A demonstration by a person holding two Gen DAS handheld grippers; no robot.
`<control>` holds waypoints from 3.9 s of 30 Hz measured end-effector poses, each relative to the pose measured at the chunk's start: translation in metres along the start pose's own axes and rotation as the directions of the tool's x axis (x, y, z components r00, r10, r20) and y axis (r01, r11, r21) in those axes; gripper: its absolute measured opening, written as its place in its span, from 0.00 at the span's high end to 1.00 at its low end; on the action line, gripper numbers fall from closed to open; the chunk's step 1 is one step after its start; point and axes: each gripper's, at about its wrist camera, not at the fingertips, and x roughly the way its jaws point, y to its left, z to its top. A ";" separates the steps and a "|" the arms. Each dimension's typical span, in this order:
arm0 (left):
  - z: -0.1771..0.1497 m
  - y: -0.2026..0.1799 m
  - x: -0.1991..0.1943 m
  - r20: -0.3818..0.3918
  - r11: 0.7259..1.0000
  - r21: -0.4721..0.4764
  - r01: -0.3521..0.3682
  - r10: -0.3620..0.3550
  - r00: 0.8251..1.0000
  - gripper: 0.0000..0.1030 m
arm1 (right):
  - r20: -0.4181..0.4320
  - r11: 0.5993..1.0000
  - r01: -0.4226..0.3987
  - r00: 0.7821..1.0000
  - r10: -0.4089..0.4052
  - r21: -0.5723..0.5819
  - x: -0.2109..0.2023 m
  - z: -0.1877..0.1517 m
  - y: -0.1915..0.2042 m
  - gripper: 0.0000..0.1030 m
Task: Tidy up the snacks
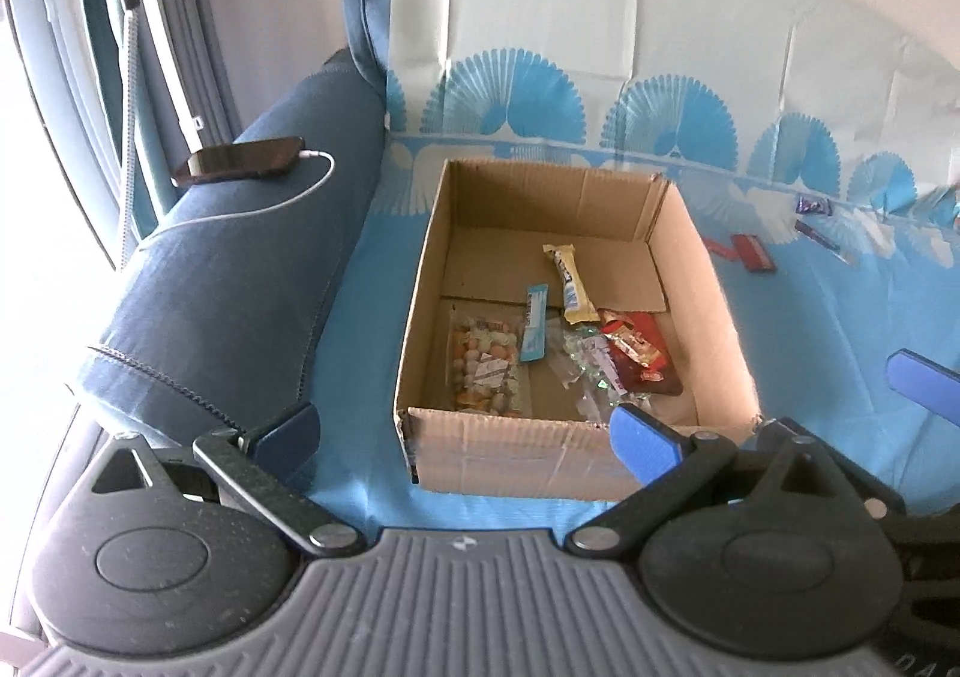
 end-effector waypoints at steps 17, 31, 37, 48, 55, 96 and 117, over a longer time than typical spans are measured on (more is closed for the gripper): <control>-0.014 0.000 -0.050 0.097 1.000 -0.019 0.009 -0.007 0.995 0.00 | 0.101 1.000 0.013 0.995 -0.013 -0.001 -0.050 -0.011 0.004 0.08; -0.002 -0.023 -0.026 0.045 0.998 0.050 -0.027 0.024 0.999 0.00 | 0.076 0.996 0.001 0.997 -0.008 0.090 -0.036 -0.018 -0.025 0.08; 0.014 -0.041 -0.008 0.011 0.996 0.083 -0.026 0.025 1.000 0.00 | 0.053 0.985 0.015 0.998 -0.025 0.170 -0.021 -0.021 -0.051 0.08; 0.057 -0.099 0.029 -0.053 0.991 0.127 0.052 -0.045 0.998 0.00 | 0.045 0.958 0.094 0.993 -0.110 0.271 -0.003 -0.021 -0.124 0.08; 0.093 -0.161 0.059 -0.039 0.974 0.205 0.099 -0.093 0.995 0.00 | 0.041 0.944 0.197 0.976 -0.215 0.264 0.015 -0.014 -0.193 0.06; 0.200 -0.442 0.513 -0.479 0.923 0.255 0.288 -0.138 0.867 0.00 | -0.222 0.938 0.333 0.926 -0.305 0.100 0.414 -0.041 -0.583 0.00; 0.207 -0.444 0.446 -0.414 0.930 0.206 0.304 -0.199 0.888 0.53 | -0.165 0.950 0.304 0.943 -0.289 0.073 0.383 -0.039 -0.547 0.82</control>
